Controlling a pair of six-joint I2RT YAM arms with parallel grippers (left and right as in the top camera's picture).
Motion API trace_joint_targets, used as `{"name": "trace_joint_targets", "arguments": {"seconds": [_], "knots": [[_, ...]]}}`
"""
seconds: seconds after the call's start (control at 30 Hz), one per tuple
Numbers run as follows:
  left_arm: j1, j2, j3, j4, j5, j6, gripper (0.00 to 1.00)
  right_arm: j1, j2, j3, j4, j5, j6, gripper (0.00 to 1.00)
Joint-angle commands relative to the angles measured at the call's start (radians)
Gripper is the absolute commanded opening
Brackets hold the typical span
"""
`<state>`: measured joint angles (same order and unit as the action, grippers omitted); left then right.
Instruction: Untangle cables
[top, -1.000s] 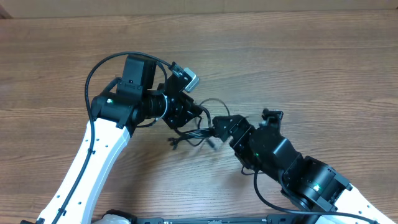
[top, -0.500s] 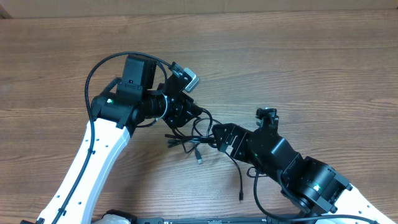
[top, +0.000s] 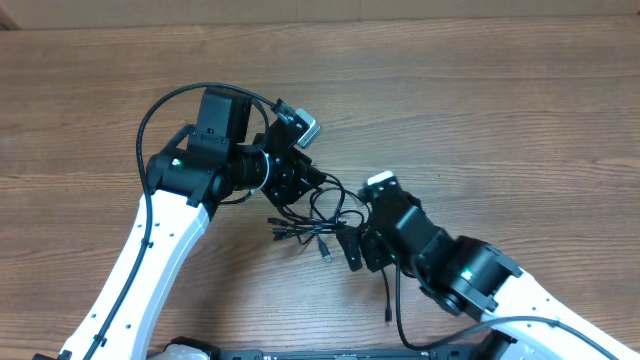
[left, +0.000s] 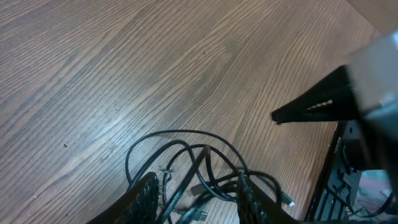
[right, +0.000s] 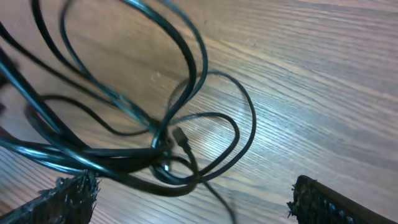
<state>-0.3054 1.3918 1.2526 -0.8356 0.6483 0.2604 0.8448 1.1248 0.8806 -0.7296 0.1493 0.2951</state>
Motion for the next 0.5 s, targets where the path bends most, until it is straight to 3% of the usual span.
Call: {"name": "trace_joint_targets", "arguments": {"seconds": [0.0, 0.47], "knots": [[0.004, -0.006, 0.011, 0.008, 0.021, -0.013, 0.05, -0.002, 0.023, 0.011, 0.002, 0.013, -0.126, 1.00], [0.004, -0.006, 0.011, 0.024, 0.021, -0.014, 0.04, 0.039, 0.028, 0.011, 0.104, -0.137, -0.173, 0.95]]}}
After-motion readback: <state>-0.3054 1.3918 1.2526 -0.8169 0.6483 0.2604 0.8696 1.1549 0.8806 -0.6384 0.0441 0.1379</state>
